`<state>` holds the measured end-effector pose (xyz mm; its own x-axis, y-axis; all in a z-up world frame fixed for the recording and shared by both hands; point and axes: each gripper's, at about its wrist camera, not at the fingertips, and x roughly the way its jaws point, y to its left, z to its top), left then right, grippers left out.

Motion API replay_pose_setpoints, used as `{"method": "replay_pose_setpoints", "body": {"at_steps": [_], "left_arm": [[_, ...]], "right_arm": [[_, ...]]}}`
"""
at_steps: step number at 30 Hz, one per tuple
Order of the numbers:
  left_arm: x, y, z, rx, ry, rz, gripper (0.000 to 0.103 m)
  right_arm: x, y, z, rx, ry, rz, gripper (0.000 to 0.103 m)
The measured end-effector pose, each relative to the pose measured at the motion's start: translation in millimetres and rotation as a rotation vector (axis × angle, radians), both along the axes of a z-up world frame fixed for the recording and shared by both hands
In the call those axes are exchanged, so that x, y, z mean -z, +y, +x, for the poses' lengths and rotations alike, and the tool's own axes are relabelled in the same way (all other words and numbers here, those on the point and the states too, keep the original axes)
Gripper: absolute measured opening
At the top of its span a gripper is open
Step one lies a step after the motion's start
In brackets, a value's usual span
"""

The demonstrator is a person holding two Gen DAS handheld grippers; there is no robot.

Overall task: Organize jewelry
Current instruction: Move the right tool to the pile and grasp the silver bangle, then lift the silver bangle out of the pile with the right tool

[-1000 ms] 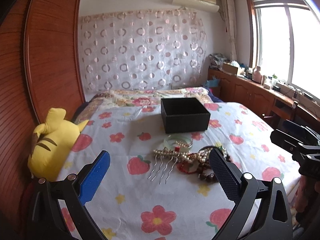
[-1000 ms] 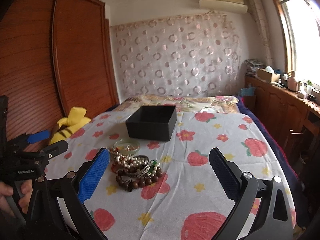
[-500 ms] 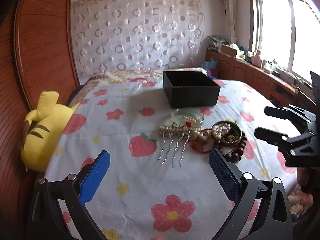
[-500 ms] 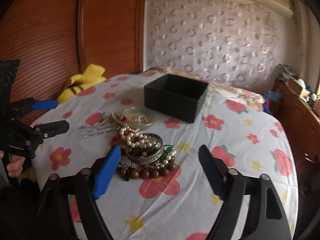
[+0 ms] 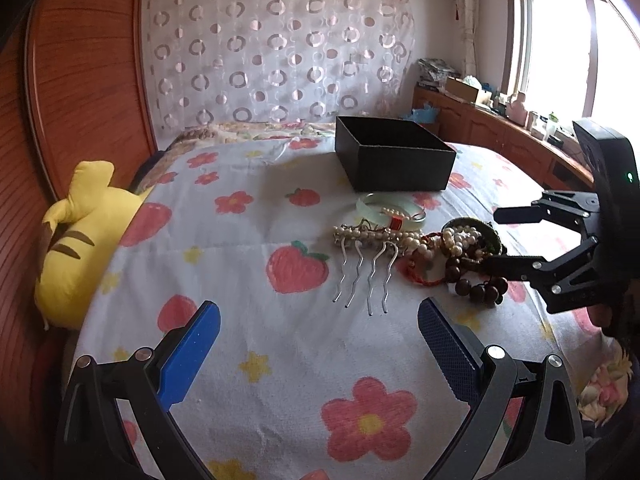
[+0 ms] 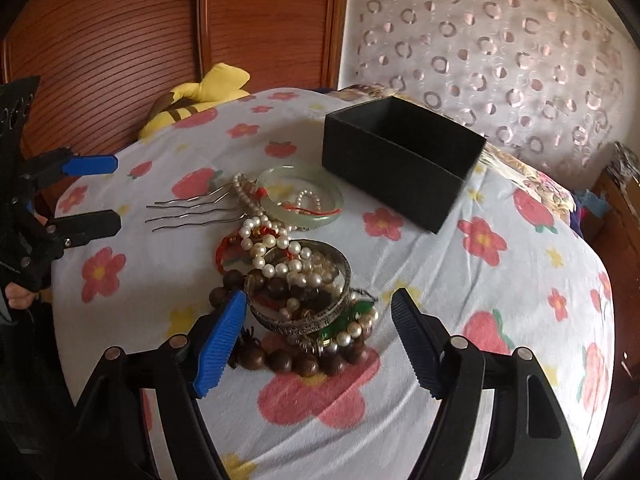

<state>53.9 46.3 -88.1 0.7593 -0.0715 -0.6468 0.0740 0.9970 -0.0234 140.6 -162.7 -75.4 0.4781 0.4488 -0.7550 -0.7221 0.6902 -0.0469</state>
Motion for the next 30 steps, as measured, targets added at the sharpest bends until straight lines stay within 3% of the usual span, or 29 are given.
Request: {"method": "replay_pose_setpoints", "body": {"at_steps": [12, 16, 20, 25, 30], "left_arm": [[1.8, -1.5, 0.5, -0.001, 0.005, -0.001, 0.096], [5.0, -3.4, -0.1, 0.005, 0.006, 0.002, 0.096], [6.4, -5.1, -0.8, 0.01, 0.007, 0.004, 0.096], [7.8, -7.1, -0.6, 0.009, 0.012, 0.002, 0.096], [8.2, -9.7, 0.1, 0.012, 0.016, -0.001, 0.096]], "right_arm": [[9.6, 14.9, 22.5, -0.051, 0.03, -0.02, 0.076], [8.4, 15.5, 26.5, -0.081, 0.061, 0.003, 0.064], [6.6, 13.3, 26.8, -0.083, 0.077, 0.011, 0.061], [-6.9, 5.8, 15.9, -0.036, 0.038, 0.011, 0.061], [-14.8, 5.2, 3.1, 0.023, -0.052, -0.122, 0.061]]}}
